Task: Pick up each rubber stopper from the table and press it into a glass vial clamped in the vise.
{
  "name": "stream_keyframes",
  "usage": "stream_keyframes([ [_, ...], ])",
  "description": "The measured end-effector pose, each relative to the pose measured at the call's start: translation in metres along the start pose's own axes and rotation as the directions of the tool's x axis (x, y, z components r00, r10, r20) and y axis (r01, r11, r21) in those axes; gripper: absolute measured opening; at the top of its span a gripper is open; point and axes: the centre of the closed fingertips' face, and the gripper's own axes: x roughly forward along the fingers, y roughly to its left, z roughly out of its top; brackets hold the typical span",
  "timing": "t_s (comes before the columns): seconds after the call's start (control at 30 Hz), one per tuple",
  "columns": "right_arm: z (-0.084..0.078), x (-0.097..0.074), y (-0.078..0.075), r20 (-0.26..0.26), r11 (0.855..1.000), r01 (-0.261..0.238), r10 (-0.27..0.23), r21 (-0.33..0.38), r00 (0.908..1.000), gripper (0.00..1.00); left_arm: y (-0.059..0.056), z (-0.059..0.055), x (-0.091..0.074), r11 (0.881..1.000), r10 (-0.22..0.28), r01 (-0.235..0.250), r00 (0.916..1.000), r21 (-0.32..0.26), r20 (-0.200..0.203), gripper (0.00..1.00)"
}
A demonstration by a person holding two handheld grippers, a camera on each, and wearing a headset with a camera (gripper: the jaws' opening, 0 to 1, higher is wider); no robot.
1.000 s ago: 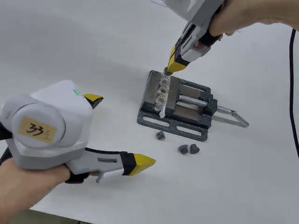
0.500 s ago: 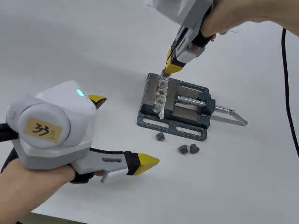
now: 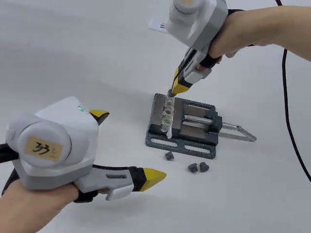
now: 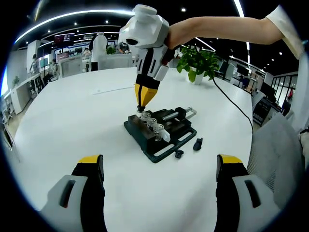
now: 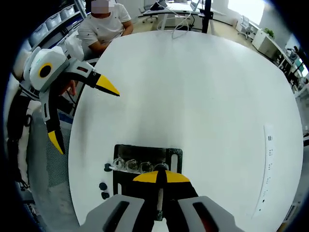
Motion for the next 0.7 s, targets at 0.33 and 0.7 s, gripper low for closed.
stream_keyframes([
  [0.33, -0.001, -0.002, 0.005, -0.007, 0.997, 0.031, -0.032, -0.075, 0.9995, 0.0, -0.003, 0.002, -0.003, 1.0, 0.004, -0.004, 1.0, 0.013, 0.003, 0.97],
  [0.7, 0.001, -0.014, 0.015, 0.063, 0.994, 0.078, -0.073, -0.079, 0.9954, 0.24, -0.001, 0.005, -0.011, 1.0, 0.014, -0.014, 0.9999, 0.022, 0.009, 0.97],
])
